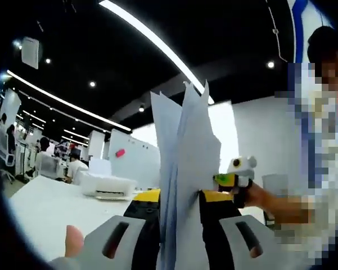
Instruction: Organize the stack of printing papers by aligning and flattening the scattered papers on the table
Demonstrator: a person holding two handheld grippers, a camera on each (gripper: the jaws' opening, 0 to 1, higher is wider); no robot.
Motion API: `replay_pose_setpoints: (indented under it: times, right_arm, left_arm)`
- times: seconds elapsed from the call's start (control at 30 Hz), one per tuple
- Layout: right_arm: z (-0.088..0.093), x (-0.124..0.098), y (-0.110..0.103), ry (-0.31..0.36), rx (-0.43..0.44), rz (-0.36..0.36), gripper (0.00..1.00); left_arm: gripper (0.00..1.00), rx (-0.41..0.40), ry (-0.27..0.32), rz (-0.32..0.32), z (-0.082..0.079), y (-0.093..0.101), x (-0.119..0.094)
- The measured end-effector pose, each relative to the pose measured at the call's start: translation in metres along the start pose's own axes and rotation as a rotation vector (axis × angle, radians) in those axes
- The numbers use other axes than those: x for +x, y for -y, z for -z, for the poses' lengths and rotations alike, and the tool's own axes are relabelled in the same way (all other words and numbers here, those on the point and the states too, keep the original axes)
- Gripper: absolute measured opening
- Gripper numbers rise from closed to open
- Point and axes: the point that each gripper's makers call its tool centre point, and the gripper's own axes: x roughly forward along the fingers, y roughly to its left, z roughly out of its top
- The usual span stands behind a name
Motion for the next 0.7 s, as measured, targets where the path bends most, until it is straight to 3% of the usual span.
replay_pose_setpoints:
  times: [0.13,0.3,0.47,0.7]
  right_arm:
    - [0.001,-0.003,0.003,-0.007,-0.005,0.005,0.23]
    - [0.003,-0.005,0.007,-0.013,-0.01,0.009,0.23]
    - [0.011,-0.013,0.012,-0.032,-0.002,0.002,0.26]
    - [0.03,-0.021,0.023,-0.036,0.012,0.05,0.33]
  left_arm:
    - [0.23,-0.035,0.005,0.026,0.0,-0.001,-0.001]
    - [0.07,-0.105,0.02,0.089,-0.004,0.003,-0.001]
    - [0.06,-0.129,0.037,0.114,-0.005,0.004,-0.002]
    - [0.06,-0.14,0.063,0.137,-0.006,0.007,-0.006]
